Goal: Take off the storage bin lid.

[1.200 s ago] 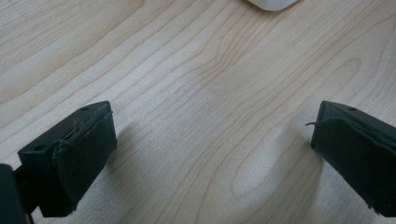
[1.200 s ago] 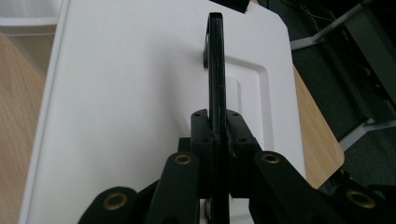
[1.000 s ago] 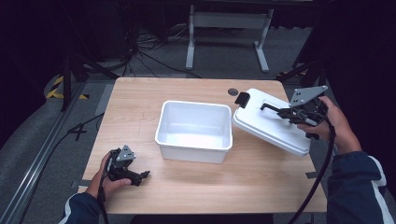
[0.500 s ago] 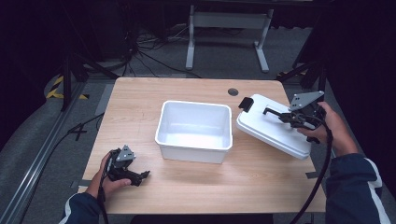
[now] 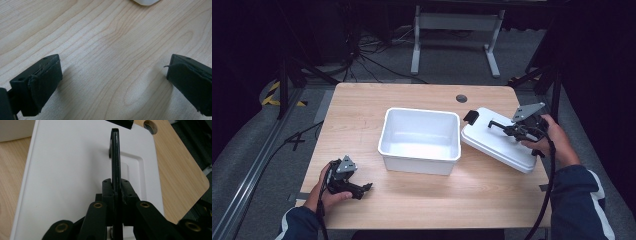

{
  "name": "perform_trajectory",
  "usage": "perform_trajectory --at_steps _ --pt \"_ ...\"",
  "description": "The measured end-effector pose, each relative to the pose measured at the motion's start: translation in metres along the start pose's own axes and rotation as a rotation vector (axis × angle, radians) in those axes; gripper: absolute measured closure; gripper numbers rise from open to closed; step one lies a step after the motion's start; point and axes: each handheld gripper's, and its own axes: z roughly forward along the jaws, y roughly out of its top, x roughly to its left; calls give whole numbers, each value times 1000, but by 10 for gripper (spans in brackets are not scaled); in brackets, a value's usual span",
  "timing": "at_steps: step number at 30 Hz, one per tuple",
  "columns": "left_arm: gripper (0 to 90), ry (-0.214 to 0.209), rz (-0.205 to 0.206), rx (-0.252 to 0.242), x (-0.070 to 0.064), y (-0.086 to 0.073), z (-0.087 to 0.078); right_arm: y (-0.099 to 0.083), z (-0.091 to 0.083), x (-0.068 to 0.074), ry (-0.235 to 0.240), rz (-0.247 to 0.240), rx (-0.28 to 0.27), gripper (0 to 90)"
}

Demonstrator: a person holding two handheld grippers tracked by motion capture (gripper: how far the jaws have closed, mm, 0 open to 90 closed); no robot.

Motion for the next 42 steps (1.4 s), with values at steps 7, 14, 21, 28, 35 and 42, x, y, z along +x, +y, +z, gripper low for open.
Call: perform_trajectory --at_steps 7,14,21,28,35,42 --pt "7 0 0 0 0 0 0 -2 17 -2 13 30 4 847" --pt "7 5 5 -2 0 0 0 -2 26 -3 17 46 9 847" --pt "7 5 5 -2 0 0 0 -3 37 -2 11 56 34 846" --pt "6 3 2 -1 0 0 0 -9 51 -2 16 83 43 846" --pt "6 2 2 -1 0 0 0 -14 60 1 30 106 43 844" --pt "6 2 2 -1 0 0 0 -19 67 0 26 136 37 843"
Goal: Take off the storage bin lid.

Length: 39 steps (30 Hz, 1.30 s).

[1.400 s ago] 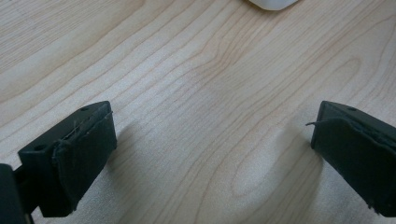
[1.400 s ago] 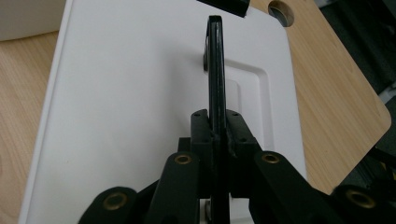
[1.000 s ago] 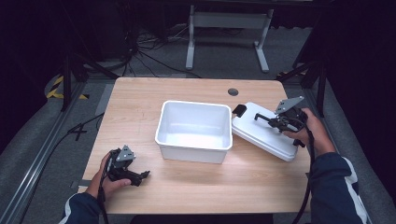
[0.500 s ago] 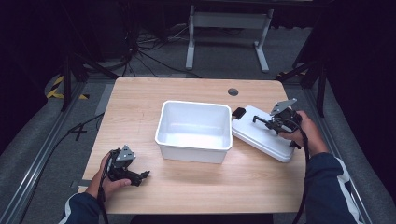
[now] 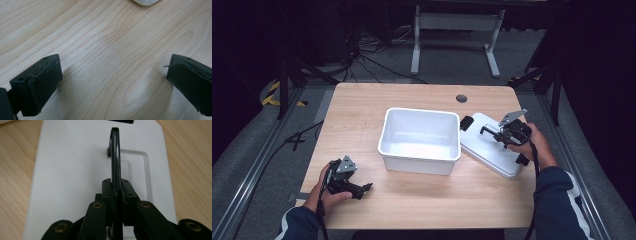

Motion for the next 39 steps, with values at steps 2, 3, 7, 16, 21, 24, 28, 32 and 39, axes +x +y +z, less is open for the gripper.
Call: perform_trajectory --at_steps 2,3,7,16,21,24,28,32,39 --pt "7 0 0 0 0 0 0 0 0 -1 0 3 -2 842" --pt "6 3 3 -1 0 0 0 0 0 -1 -2 3 -1 840" --pt "6 -1 -1 1 0 0 0 -1 -1 -1 -14 15 -11 826" --pt "7 0 -1 0 0 0 0 -2 -7 -3 8 62 -64 738" --pt "7 -2 -2 2 0 0 0 -5 -14 -3 31 85 -112 675" --pt "7 3 3 -1 0 0 0 -5 -19 -2 23 99 -130 647" --pt "7 1 0 0 0 0 0 -3 -26 2 27 106 -156 602" --pt "7 0 1 6 0 0 0 -3 -31 6 37 106 -173 580" --pt "7 9 16 5 1 0 -1 -5 -41 12 17 115 -202 552"
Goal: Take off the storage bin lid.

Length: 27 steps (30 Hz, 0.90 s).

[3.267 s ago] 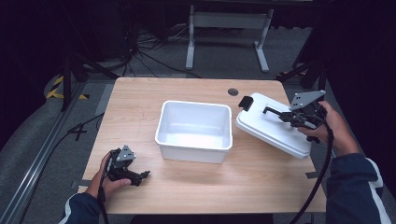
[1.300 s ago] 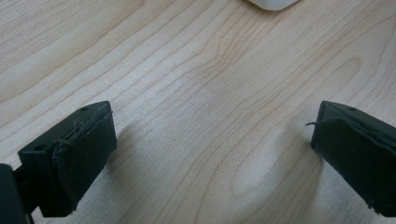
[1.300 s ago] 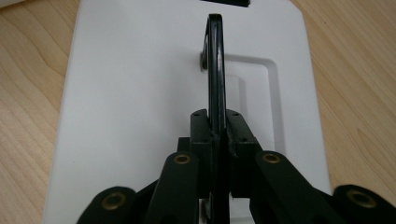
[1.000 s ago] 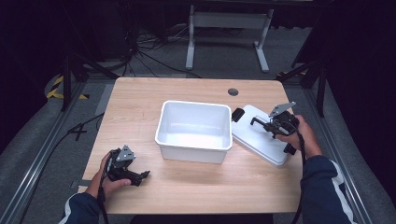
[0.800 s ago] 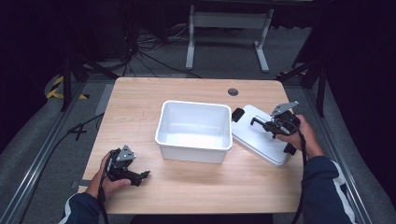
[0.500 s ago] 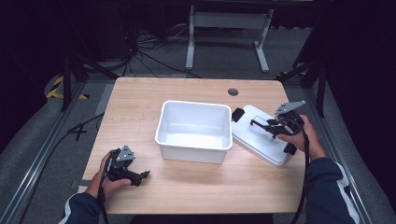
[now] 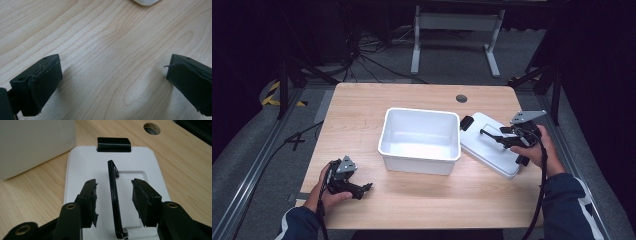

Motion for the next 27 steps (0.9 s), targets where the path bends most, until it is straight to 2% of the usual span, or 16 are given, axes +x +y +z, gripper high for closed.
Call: perform_trajectory --at_steps 5,13,17,21,27 --pt "7 -4 -7 1 -1 0 0 -3 -10 5 2 1 -33 541" --pt "7 -4 -10 -1 0 0 0 -7 -22 20 21 -27 -67 524" --pt "6 -5 -6 1 0 0 0 -10 -25 31 45 -56 -71 518" --pt "6 -7 -4 2 0 0 0 -13 -26 38 61 -63 -74 519" --pt "6 -15 -2 -2 0 1 1 -20 -22 61 97 -105 -65 512"
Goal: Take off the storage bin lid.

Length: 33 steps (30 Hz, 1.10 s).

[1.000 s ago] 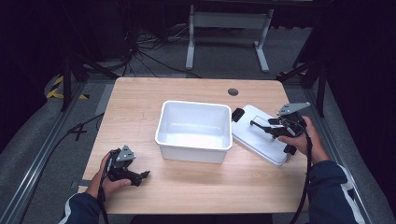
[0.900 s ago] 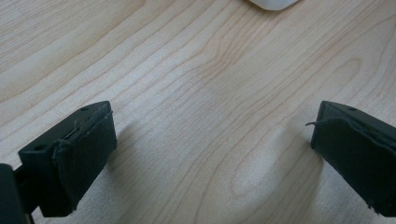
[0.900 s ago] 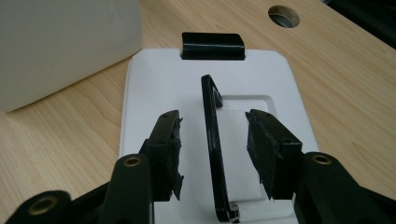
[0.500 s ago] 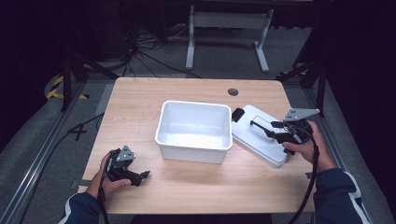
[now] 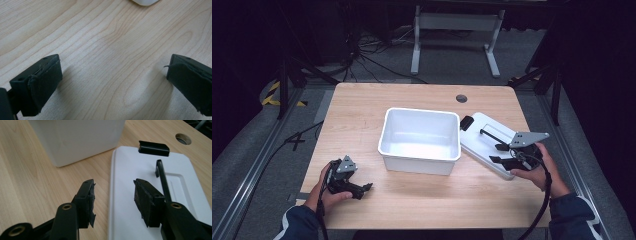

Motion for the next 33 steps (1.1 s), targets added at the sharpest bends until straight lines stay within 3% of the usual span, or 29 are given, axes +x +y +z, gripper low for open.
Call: perform_trajectory --at_steps 7,17,20,33 --pt "6 -1 0 1 0 0 0 -13 10 22 33 -34 27 463" --pt "6 1 3 -2 0 0 0 -32 21 35 64 -30 22 402" --pt "6 -4 2 1 0 0 0 -38 25 39 81 -16 14 386" --pt "6 -9 0 5 0 0 0 -69 48 48 80 84 12 256"
